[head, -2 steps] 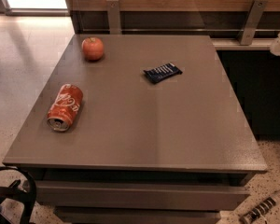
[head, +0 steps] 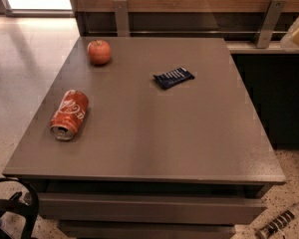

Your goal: Place coke can upright

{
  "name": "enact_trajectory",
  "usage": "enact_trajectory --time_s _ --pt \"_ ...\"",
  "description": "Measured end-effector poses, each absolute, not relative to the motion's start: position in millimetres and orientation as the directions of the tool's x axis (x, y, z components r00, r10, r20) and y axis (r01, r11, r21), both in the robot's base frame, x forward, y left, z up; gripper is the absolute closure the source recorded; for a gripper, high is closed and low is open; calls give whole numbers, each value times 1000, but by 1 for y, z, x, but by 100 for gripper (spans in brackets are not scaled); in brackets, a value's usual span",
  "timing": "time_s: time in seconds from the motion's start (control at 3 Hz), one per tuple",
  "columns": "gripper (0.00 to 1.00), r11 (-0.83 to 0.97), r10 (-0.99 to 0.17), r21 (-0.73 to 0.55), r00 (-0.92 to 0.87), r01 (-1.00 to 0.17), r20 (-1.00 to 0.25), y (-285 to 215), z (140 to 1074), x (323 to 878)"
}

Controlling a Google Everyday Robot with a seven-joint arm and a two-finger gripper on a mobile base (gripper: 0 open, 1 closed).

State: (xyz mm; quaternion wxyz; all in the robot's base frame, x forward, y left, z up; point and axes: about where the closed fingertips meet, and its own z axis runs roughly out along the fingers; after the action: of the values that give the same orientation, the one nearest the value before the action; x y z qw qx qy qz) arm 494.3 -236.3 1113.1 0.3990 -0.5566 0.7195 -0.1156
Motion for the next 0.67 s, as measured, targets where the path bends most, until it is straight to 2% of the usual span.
enact_trajectory --time_s 0.33,0.67 --pt "0 239 -873 -624 118 -743 -474 -209 1109 511" --pt "0 81 -790 -669 362 -739 -495 -171 1097 513"
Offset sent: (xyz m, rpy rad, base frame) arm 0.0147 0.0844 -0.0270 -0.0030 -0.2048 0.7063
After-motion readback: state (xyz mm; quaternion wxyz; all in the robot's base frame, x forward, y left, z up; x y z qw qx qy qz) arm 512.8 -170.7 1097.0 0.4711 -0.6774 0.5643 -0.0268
